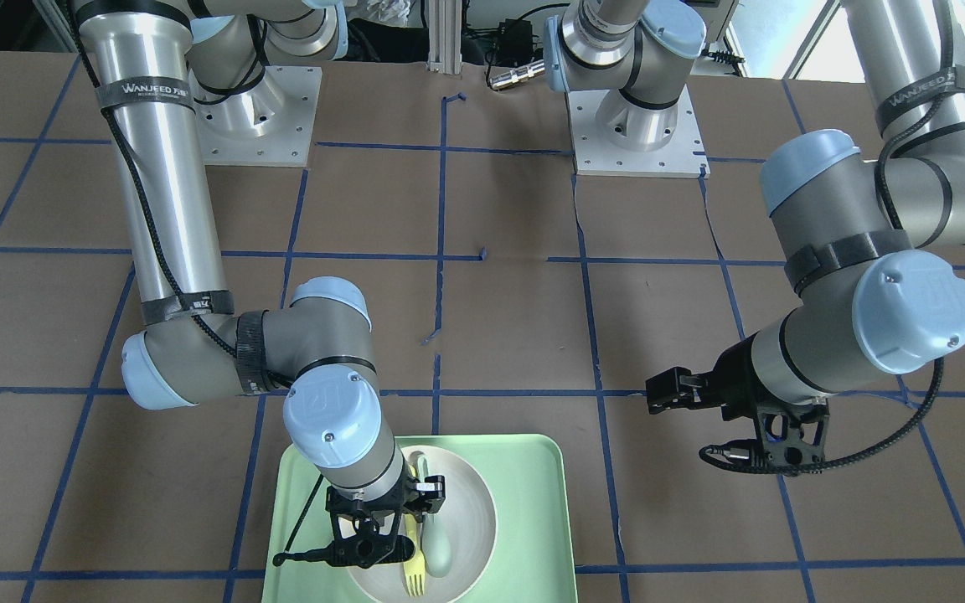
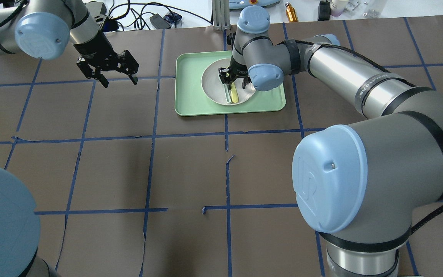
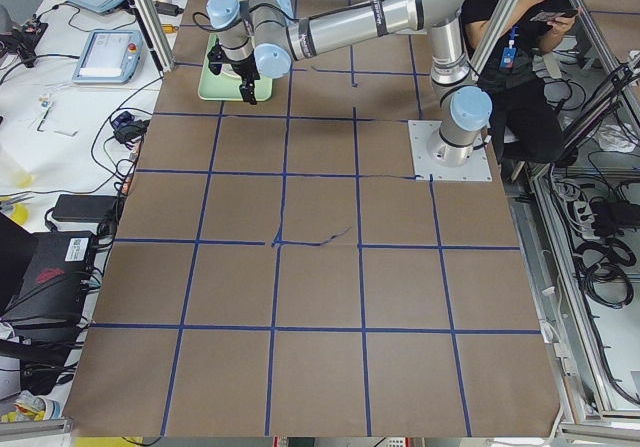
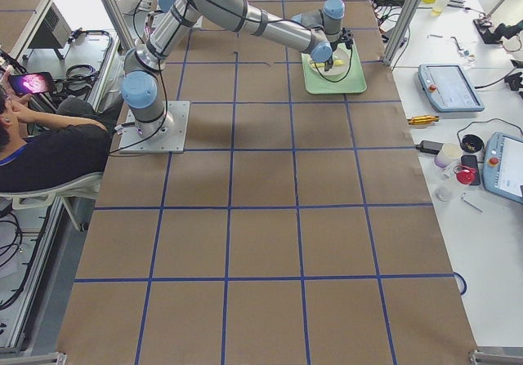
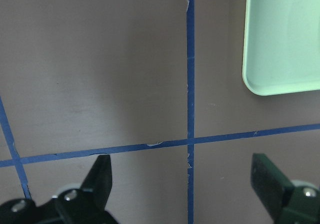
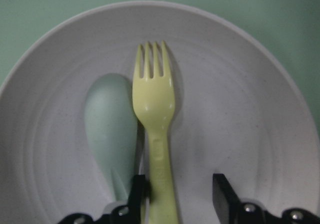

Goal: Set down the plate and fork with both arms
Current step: 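Lift the yellow fork with the right gripper and move it beside the plate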

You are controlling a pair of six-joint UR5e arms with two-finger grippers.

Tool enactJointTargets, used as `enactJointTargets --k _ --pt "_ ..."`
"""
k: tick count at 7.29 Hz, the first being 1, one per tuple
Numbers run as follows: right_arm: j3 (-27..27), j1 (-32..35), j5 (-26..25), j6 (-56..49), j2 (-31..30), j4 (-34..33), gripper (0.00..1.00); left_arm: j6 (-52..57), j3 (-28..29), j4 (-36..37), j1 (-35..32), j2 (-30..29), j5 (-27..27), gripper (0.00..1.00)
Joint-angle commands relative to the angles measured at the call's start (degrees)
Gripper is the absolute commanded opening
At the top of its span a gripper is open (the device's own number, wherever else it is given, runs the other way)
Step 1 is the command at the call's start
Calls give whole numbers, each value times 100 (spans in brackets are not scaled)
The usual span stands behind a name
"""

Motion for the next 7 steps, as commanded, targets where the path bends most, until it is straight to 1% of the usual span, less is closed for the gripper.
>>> enactJointTargets --k 1,5,7 --pt "9 6 -19 16 -20 7 0 0 -1 9 0 -2 0 100" --pt "9 -2 -71 60 -186 24 0 0 17 9 0 -2 0 100" --pt "-35 -20 -71 86 -519 94 0 0 8 9 0 24 0 100"
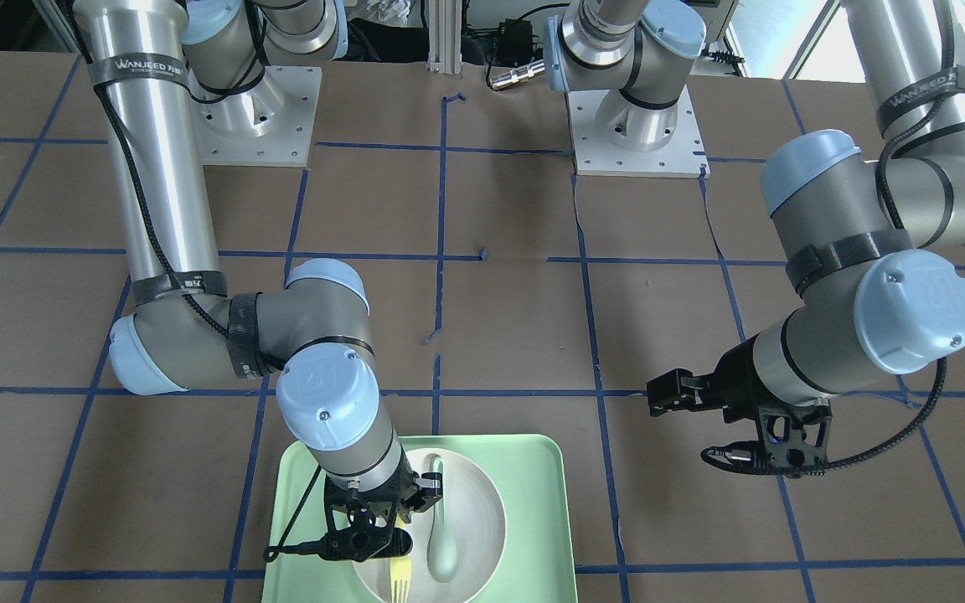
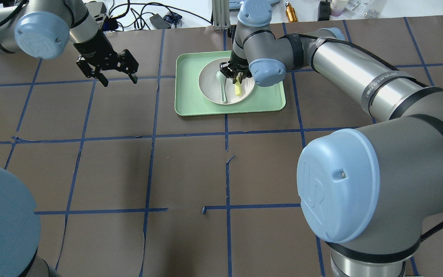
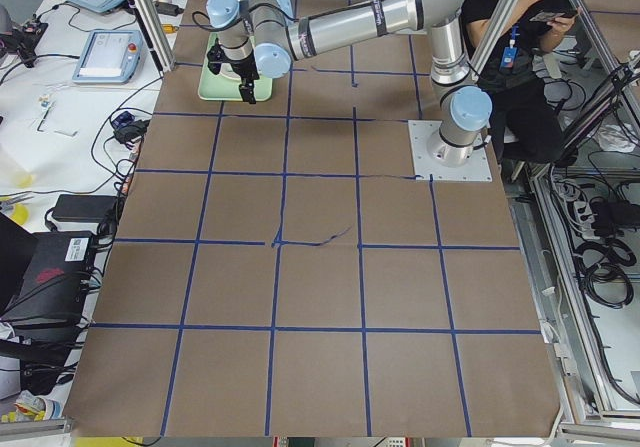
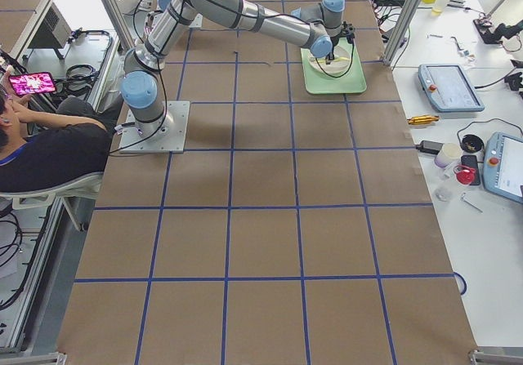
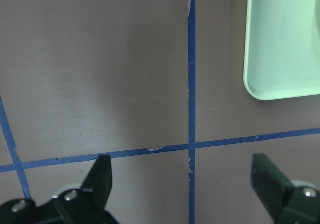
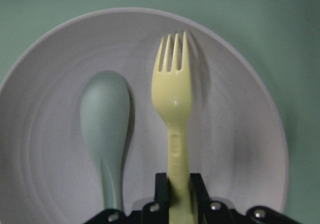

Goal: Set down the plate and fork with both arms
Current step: 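Lift the yellow fork with the right gripper and move it beside the plate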

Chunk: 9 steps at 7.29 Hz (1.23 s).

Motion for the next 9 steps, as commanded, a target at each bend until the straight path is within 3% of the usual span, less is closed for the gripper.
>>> enactJointTargets --k 1,4,7,8,9 --pt "30 -116 -43 -47 -315 37 0 -9 -7 -9 0 26 0 100" --pt "92 -688 88 -310 -176 29 0 -44 -33 -9 -9 18 -44 100" --pt "197 -706 36 -355 88 20 3 -97 -59 -9 -70 35 -53 100" --pt "285 -706 -34 -364 36 20 57 -105 -59 -9 -79 35 -62 100" --pt "268 -706 -17 -477 -25 29 100 -97 -59 -9 -88 44 -18 100"
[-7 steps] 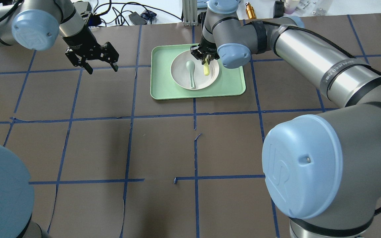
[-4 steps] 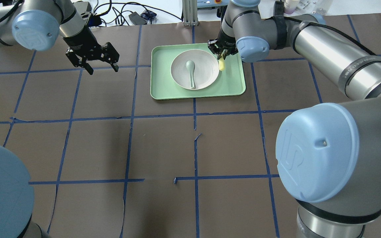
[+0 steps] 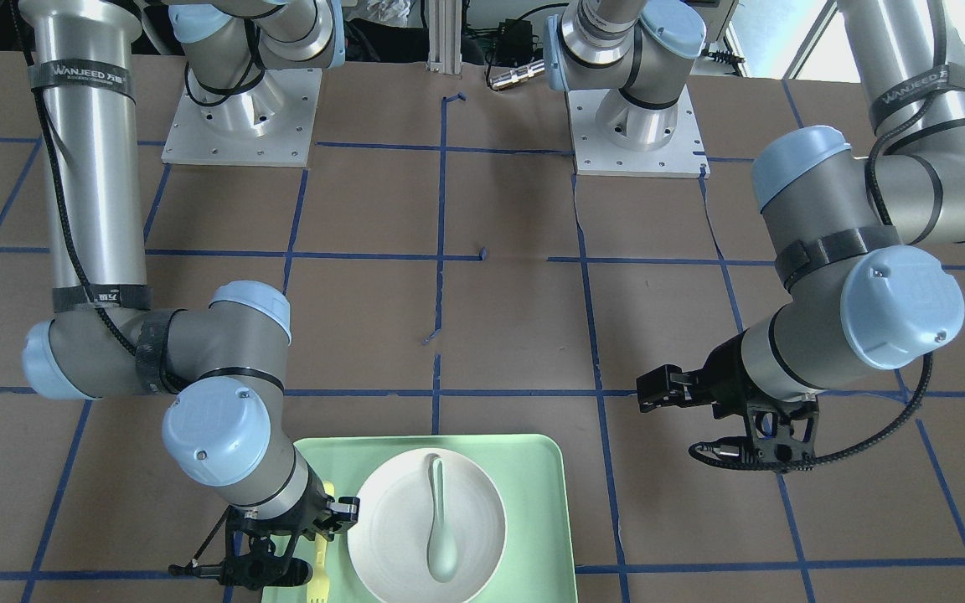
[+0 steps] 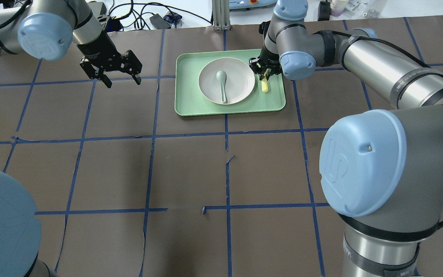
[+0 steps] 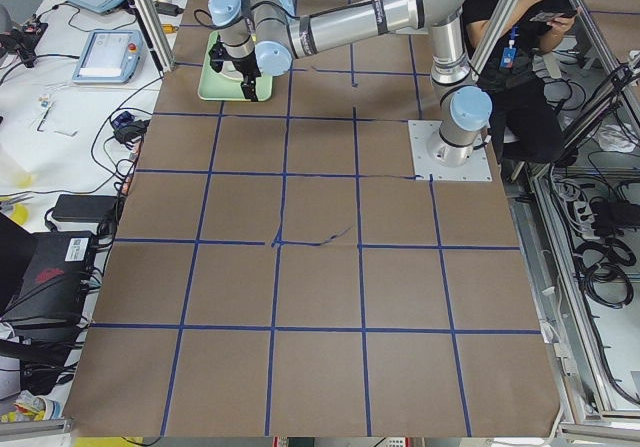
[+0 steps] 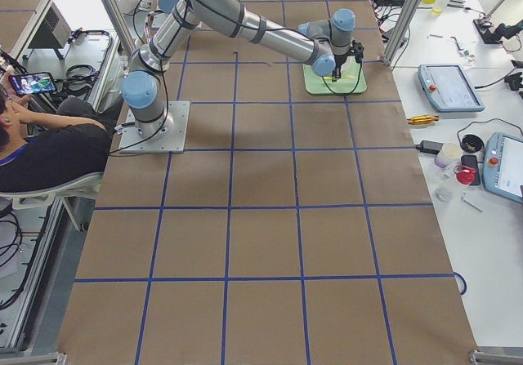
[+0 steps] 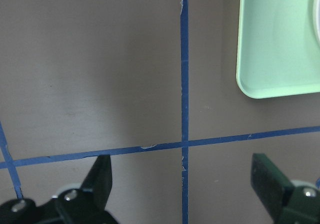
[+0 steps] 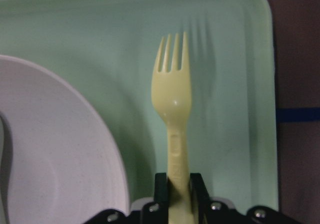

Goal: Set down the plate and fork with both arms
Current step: 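Lower the fork onto the tray and open the right gripper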

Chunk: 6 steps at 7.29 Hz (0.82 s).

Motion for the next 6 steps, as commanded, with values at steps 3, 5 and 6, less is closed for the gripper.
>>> enactJointTargets --k 3,5,6 --pt "104 -2 -365 -101 -888 1227 100 -5 25 -88 -45 358 118 100" --pt "113 -2 -553 -92 -1810 2498 100 -328 -54 -551 -54 736 303 100" --pt "113 7 -579 -83 -2302 3189 100 -835 -159 -667 -80 920 408 100"
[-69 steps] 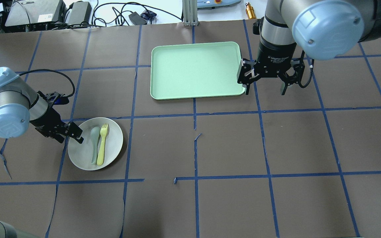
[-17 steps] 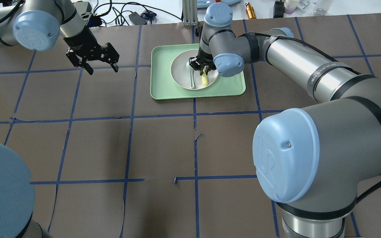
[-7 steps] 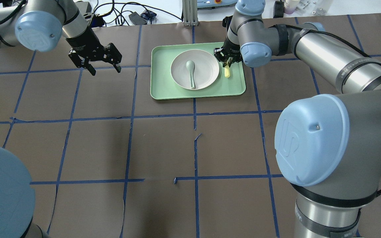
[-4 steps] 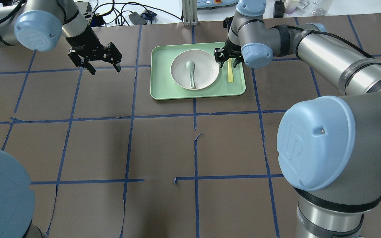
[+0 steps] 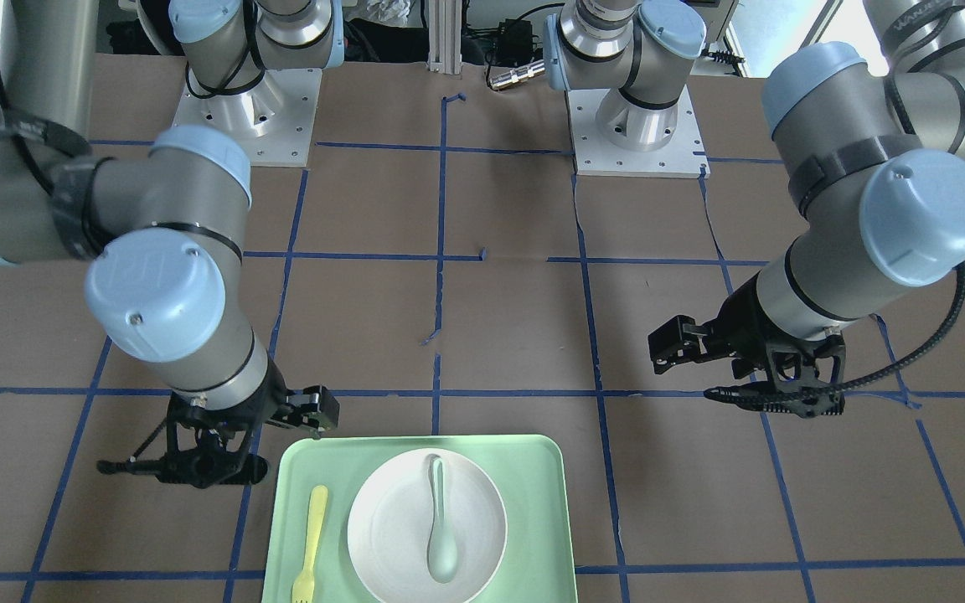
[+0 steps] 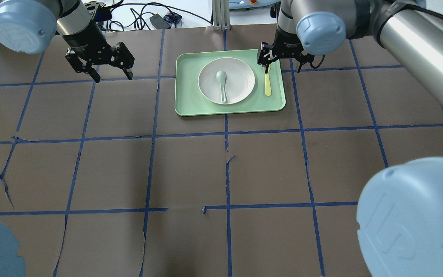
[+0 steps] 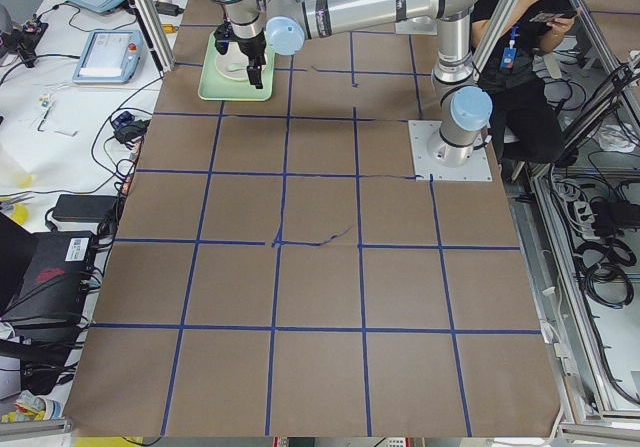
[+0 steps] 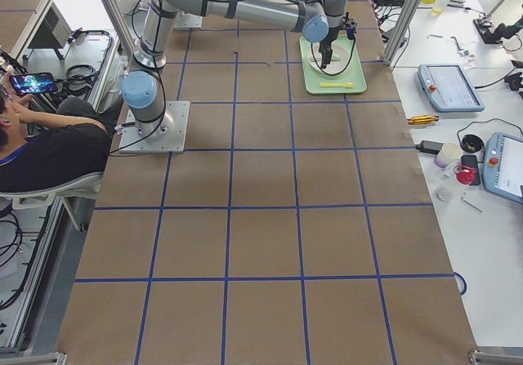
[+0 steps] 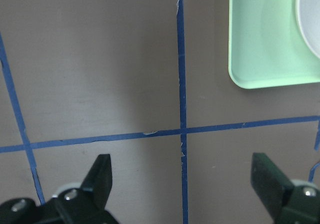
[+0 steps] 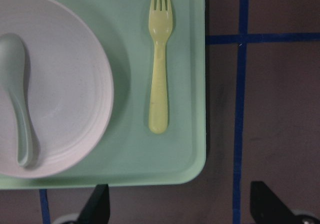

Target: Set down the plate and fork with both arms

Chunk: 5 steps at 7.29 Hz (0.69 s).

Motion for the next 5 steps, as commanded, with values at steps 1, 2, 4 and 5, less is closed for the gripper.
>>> enactJointTargets --k 1,2,4,5 --pt "12 17 -372 51 -999 1426 100 -776 -316 -239 -118 457 263 100" --pt "12 86 -349 139 -1282 1685 100 -866 -475 -222 -215 616 638 100" --pt "178 219 -331 236 -1504 1942 100 -910 -695 -152 -539 723 650 100" --pt "257 219 -314 236 -1548 1899 100 -954 -714 -125 -663 784 677 100"
